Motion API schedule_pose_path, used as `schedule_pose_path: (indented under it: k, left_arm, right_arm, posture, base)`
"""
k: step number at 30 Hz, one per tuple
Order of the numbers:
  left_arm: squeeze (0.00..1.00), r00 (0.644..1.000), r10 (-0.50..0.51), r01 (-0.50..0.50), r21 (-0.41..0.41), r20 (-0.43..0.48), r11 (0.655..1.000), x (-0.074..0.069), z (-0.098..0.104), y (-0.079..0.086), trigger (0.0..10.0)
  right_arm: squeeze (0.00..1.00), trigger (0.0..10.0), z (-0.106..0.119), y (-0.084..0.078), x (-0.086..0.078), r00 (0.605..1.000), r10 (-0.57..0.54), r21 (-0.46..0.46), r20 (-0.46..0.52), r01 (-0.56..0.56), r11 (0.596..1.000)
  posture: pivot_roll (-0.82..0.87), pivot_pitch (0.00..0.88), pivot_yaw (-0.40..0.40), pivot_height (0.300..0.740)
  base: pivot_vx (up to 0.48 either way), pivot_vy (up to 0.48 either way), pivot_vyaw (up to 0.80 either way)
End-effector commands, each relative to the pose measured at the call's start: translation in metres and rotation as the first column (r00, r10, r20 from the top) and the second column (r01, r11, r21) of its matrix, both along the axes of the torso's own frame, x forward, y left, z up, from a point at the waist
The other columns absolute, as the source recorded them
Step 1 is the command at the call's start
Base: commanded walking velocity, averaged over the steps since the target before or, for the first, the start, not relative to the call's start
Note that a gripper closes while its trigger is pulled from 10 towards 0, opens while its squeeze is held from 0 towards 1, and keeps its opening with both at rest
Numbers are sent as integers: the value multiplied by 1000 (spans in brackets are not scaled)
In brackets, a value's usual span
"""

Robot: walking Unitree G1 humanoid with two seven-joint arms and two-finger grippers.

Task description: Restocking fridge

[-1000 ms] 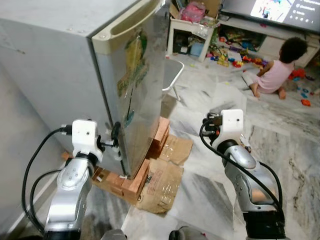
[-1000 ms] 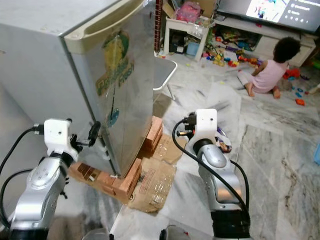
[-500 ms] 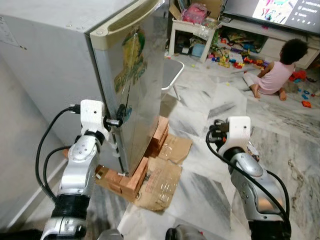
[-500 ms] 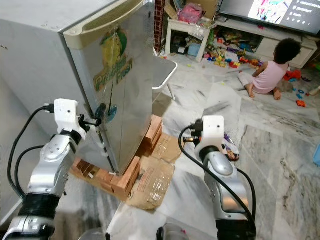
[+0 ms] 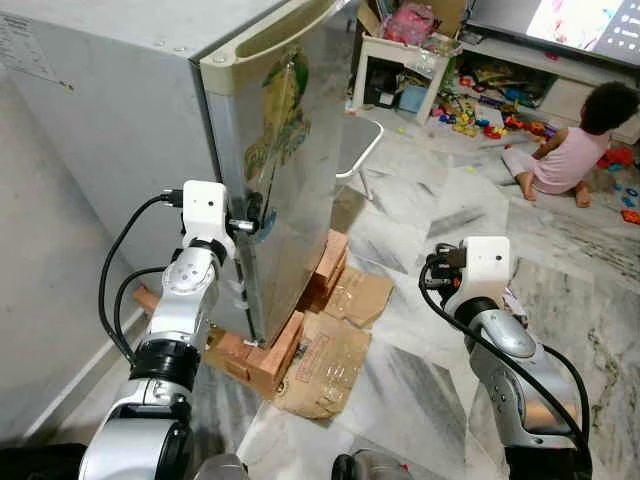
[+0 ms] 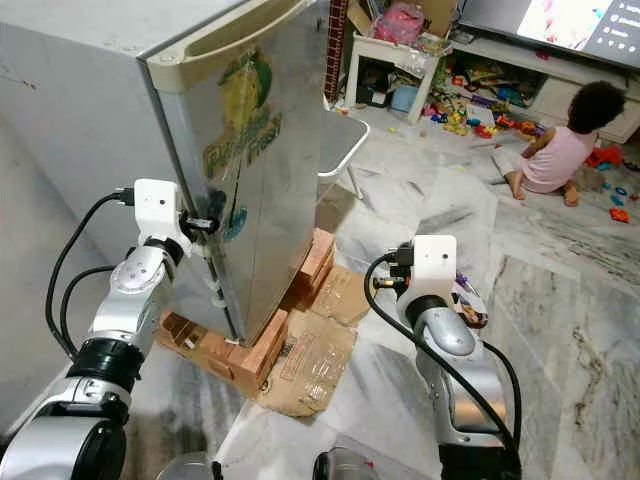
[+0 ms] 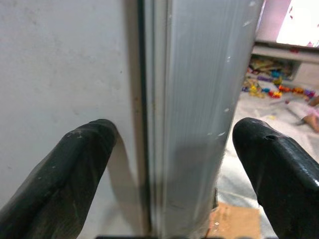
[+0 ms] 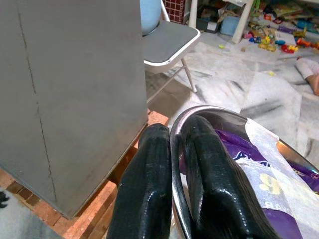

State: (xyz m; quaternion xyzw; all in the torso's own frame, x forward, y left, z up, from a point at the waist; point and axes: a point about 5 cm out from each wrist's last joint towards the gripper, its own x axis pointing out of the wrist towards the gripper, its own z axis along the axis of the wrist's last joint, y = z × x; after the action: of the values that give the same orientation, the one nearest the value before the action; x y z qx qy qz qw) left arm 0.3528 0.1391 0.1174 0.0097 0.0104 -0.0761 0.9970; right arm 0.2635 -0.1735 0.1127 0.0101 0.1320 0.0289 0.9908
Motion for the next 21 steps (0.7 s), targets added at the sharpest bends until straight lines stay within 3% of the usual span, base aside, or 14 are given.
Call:
schedule_pose_path:
  k: [1,9,21]
  left_arm:
    - [0,992,-110,110,3,54,994,5,13,-23,10000]
    - [0,963,-265,263,43,59,964,0,11,-63,10000]
    - [0,932,-349,348,28,94,937,-1,20,-93,10000]
  right_arm:
    - [0,10000,3,-6,-7,999,-32,-15,3,32,999]
    - [0,10000,-6,-23,-16,987,-152,-21,-56,151,988]
    - [0,10000,-7,-23,-10,981,-182,-19,-62,181,983]
  posture:
    - [-12,28,-54,740]
    - [-17,8,-46,740]
    - [-8,0,-43,740]
  base:
    - [0,0,0]
    - [0,0,0]
    - [0,0,0]
